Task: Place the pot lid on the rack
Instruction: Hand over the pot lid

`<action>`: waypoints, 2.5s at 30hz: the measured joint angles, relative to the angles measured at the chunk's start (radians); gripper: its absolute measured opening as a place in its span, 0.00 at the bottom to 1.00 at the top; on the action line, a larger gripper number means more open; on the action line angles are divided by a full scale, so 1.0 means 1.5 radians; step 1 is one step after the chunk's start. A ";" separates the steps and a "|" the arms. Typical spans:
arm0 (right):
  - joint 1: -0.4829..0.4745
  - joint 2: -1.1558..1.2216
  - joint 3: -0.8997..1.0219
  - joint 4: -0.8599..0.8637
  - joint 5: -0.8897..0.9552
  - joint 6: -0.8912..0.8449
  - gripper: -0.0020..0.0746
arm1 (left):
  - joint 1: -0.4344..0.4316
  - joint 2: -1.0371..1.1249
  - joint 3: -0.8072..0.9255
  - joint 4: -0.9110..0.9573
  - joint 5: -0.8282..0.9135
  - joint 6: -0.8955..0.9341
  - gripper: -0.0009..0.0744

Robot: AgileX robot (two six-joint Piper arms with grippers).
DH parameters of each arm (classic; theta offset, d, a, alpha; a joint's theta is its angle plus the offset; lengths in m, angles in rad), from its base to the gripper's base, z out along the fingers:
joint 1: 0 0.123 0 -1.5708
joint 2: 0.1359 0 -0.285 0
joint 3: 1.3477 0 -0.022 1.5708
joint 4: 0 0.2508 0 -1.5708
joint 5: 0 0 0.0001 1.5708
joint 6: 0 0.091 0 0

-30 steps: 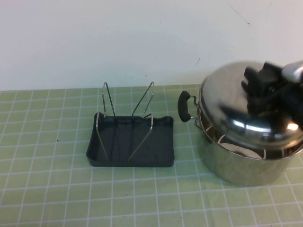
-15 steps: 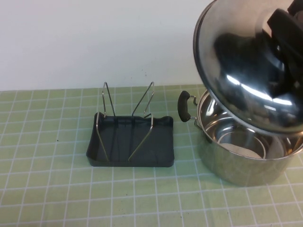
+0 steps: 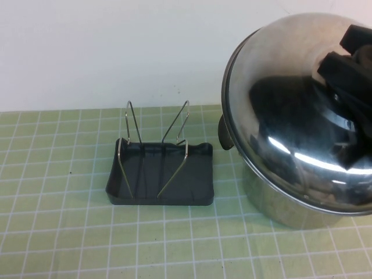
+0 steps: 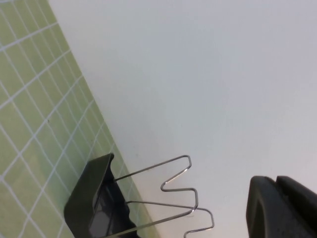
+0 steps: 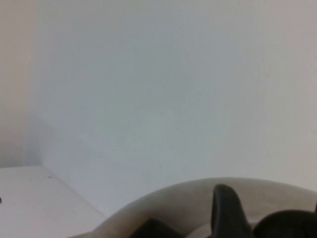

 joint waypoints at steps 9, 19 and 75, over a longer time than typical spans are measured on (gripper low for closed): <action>0.000 0.000 0.000 -0.033 0.028 0.028 0.46 | 0.000 0.000 0.000 -0.159 0.032 0.038 0.01; 0.000 0.000 0.000 -0.017 0.028 0.043 0.46 | 0.000 0.133 -0.186 -0.412 0.355 0.554 0.01; -0.001 -0.001 0.000 0.005 0.023 0.009 0.63 | -0.414 0.945 -0.812 -0.473 0.497 0.978 0.16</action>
